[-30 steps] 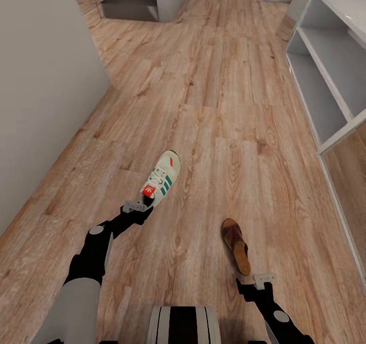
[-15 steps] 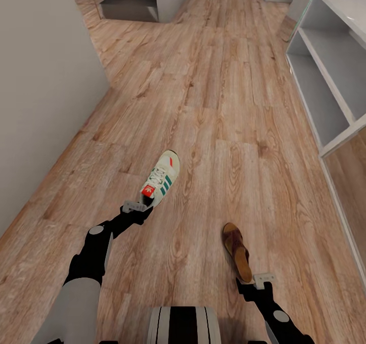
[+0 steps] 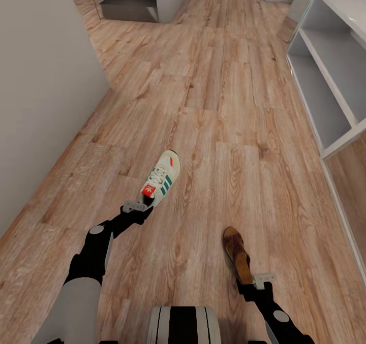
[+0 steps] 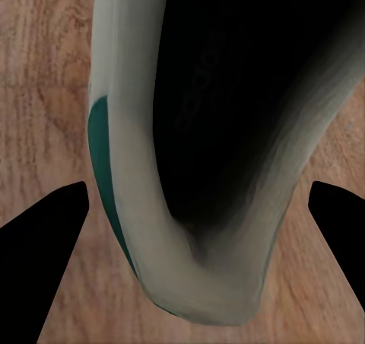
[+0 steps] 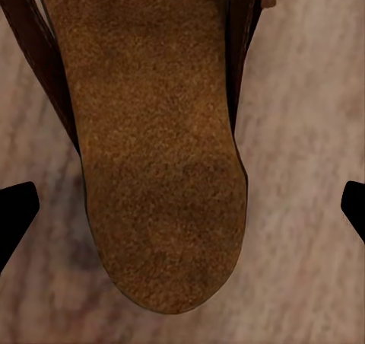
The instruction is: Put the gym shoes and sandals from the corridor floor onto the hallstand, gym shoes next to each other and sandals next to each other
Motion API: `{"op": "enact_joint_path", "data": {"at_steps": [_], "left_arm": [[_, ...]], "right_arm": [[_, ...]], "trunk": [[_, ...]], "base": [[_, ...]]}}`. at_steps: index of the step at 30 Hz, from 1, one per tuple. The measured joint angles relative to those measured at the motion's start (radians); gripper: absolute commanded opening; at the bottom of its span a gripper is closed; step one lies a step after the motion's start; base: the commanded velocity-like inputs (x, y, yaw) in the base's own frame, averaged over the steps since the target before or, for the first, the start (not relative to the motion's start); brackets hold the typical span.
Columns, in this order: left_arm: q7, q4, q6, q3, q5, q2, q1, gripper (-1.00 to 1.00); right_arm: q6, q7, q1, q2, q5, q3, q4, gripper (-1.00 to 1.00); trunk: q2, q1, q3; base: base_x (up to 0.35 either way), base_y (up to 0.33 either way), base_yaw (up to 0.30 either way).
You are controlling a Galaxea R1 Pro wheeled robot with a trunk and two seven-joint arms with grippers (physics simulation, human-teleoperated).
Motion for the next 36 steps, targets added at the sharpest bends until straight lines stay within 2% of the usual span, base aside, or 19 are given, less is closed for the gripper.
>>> {"op": "enact_joint_path", "data": {"at_steps": [7,13,21,28,36], "left_arm": [[0.003,-0.001,-0.001,-0.001,0.000,0.000,0.000,-1.00],[0.002,-0.001,-0.001,-0.001,-0.002,0.000,0.000,-1.00],[0.002,-0.002,0.000,0.000,0.000,0.002,-0.001,-1.00],[0.002,-0.001,0.000,0.000,-0.001,0.001,-0.001,-1.00],[0.002,0.000,-0.001,0.002,0.004,0.000,-0.002,-1.00]], "right_arm": [[0.000,0.000,0.000,0.001,-0.001,0.000,0.000,1.00],[0.000,0.000,0.000,0.002,-0.001,0.000,0.000,1.00],[0.000,0.000,0.000,0.000,-0.001,-0.001,0.000,1.00],[0.000,0.000,0.000,0.000,-0.001,-0.001,0.000,1.00],[0.000,0.000,0.000,0.000,-0.001,-0.002,0.000,1.00]], "trunk": [[0.000,0.000,0.000],[-0.001,0.003,-0.028],[-0.001,0.003,-0.034],[-0.003,0.006,-0.063],[-0.003,0.006,-0.066]], "base": [[0.006,0.000,0.000],[0.000,0.000,0.000],[0.000,0.000,0.000],[0.000,0.000,0.000],[0.000,0.000,0.000]]}}
